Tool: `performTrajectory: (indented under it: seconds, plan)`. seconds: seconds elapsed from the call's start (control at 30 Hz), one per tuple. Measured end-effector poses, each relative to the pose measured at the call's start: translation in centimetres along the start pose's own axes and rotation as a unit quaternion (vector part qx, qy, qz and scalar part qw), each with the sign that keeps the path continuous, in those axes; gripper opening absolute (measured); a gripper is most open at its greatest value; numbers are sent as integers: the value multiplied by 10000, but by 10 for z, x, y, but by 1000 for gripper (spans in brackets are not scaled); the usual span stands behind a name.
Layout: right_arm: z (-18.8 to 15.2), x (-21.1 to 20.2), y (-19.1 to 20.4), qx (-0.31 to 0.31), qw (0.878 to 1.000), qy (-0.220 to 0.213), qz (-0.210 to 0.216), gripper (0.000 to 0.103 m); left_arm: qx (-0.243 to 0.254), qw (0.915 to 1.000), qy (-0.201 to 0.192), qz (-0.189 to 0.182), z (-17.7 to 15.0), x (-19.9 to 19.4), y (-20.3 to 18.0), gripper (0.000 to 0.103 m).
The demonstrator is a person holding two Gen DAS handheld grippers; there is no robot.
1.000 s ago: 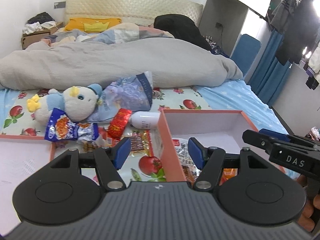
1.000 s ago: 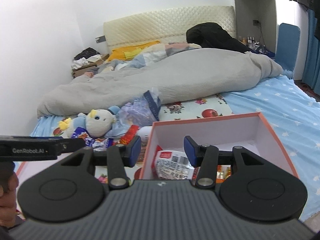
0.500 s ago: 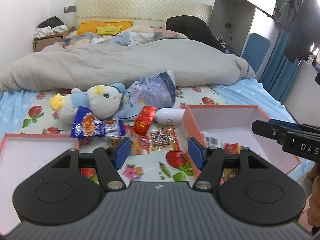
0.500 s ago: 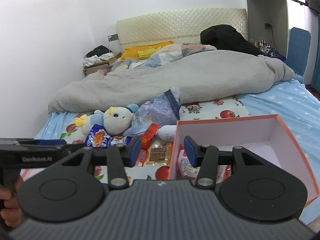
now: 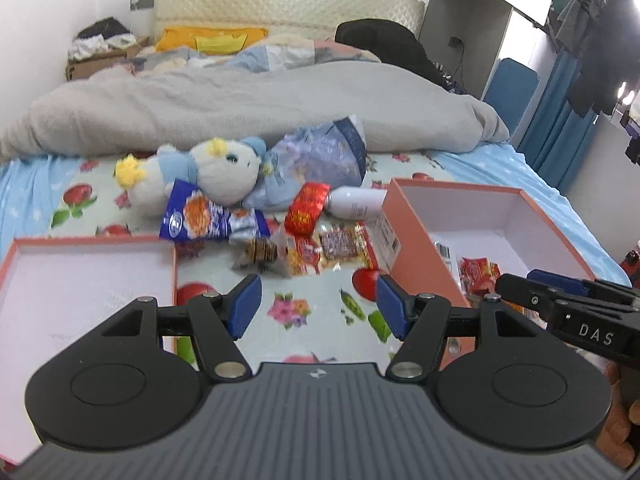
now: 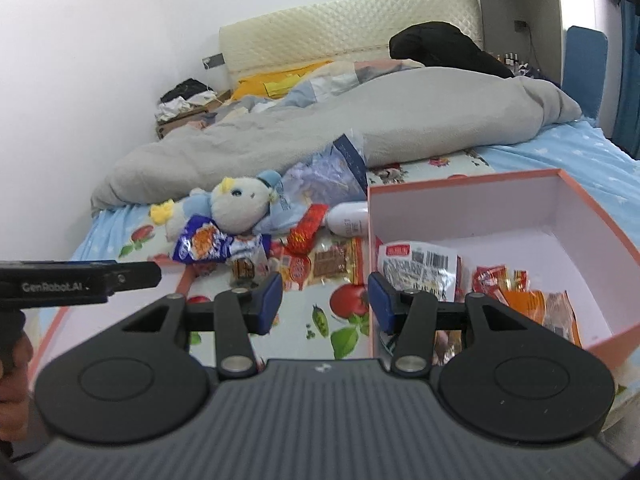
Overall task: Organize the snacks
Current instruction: 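Move both open grippers back down over the snack pile on the sheet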
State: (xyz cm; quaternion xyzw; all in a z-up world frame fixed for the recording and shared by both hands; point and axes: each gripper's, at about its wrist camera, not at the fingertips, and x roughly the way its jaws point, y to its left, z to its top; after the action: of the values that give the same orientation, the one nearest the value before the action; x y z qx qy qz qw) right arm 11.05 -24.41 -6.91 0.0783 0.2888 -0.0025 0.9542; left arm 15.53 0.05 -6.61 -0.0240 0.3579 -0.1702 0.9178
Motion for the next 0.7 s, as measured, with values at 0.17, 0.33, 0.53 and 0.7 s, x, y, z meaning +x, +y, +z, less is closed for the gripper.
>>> performTrajectory:
  seconds: [0.17,0.33,0.53,0.7]
  plan:
    - [-20,1,12,-53,9998,162,-69,50,-137,9997,159,-87,-19,3,10,69]
    - [-40,-1,26,-130,9996,249,-88,50,-143,9994,250,-168,-31,-2,22,69]
    - [-46,12,43,-281,9993,197,-173,50,-168,9993,305,-153,-36,-1,43,69]
    - [-44,31,52,-393,9987,270,-153,50,-278,9988,399,-106,-35,18,52,69]
